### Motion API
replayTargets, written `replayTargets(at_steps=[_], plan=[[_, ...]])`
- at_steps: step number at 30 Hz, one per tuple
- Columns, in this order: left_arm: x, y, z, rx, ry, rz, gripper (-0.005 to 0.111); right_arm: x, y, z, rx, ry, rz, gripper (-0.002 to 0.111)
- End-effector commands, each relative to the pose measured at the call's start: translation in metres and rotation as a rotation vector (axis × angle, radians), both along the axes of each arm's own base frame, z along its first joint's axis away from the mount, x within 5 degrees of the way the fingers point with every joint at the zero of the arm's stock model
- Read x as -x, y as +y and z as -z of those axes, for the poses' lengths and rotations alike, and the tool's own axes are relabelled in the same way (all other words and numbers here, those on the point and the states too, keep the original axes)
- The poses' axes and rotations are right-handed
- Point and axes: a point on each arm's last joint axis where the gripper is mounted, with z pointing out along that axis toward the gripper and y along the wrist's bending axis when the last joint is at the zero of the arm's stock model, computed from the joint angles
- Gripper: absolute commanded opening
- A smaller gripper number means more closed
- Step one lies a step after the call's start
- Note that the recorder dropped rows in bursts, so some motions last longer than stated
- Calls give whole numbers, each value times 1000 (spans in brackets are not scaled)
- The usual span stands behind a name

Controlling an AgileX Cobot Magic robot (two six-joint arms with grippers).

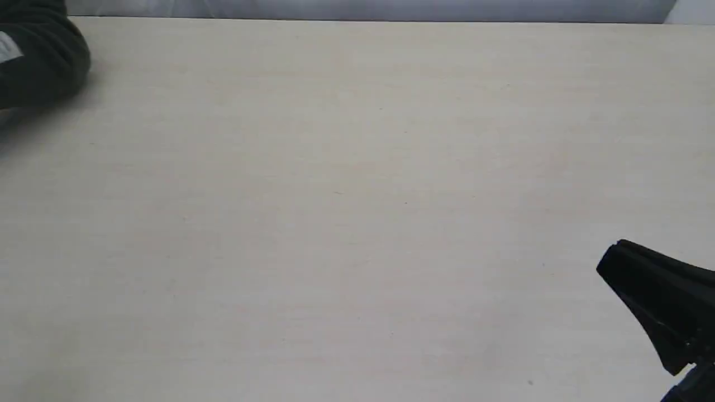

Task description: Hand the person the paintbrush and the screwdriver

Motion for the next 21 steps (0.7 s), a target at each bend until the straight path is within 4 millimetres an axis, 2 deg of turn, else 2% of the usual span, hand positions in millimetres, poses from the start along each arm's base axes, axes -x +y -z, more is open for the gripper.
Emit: replayTargets(at_steps=[1,21], plan=[[0,-1,0,7,-11,7,0,3,-2,-1,10,-34,-5,4],[0,0,0,5,-11,7,0,6,-4,-5,53,-141,-12,4]])
